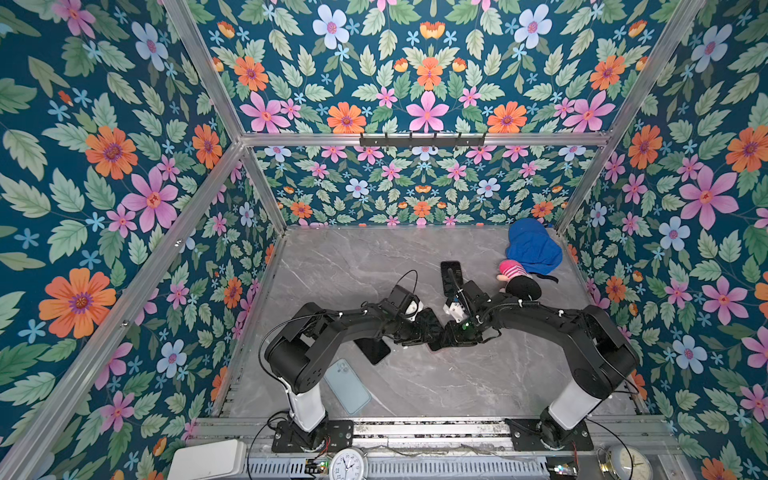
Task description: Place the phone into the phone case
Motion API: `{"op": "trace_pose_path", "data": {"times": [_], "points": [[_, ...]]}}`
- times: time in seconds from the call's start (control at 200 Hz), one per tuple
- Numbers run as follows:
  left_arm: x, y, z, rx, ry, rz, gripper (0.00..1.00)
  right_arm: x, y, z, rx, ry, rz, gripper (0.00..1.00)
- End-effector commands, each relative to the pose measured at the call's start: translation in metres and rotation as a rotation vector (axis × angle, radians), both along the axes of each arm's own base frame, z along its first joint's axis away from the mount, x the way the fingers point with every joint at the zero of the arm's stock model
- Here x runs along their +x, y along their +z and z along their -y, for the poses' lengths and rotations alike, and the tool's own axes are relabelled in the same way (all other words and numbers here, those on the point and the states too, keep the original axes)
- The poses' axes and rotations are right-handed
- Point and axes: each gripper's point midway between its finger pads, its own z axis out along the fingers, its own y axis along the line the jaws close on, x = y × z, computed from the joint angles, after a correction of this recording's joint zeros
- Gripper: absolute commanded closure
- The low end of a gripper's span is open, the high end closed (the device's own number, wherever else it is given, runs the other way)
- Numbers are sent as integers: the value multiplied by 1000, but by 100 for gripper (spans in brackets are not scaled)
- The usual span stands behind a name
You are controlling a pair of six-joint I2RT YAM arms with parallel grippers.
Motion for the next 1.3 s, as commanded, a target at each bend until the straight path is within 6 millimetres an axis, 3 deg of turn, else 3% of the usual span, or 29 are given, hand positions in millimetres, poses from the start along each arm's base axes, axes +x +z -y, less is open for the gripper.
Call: {"op": "trace_pose_path", "data": {"times": [0.0, 0.065, 0.085, 0.125, 0.315, 0.495, 0.87, 1.015, 1.23, 1.25, 1.295], "points": [[10, -7, -2, 43, -34, 24, 54, -8, -1, -5, 21, -21, -33, 56], [16, -7, 2, 39, -43, 24, 55, -9, -2, -6, 18, -32, -37, 57], [17, -7, 2, 43, -44, 24, 56, -7, 9, -6, 33, -39, -12, 57], [18, -7, -1, 55, -39, 20, 56, -7, 11, -4, 25, -55, -4, 57], [-5, 2, -26, 80, 69, -51, 56, 15, 31, 17, -26, -186, 99, 50], [-15, 15, -1, -1, 81, -90, 56, 33, 21, 15, 38, -201, 62, 49], [-22, -6, 12, 48, 68, -153, 65, 40, 13, 9, 102, -168, 51, 46], [-27, -22, 4, 114, 62, -175, 74, 39, 13, 6, 127, -157, 51, 46], [-30, -34, -6, 173, 62, -182, 79, 35, 10, 5, 144, -155, 44, 48], [-30, -36, -6, 177, 62, -183, 79, 33, 0, 5, 130, -157, 18, 48], [-31, -38, -8, 185, 58, -184, 80, 33, -2, 5, 136, -160, 10, 49]]}}
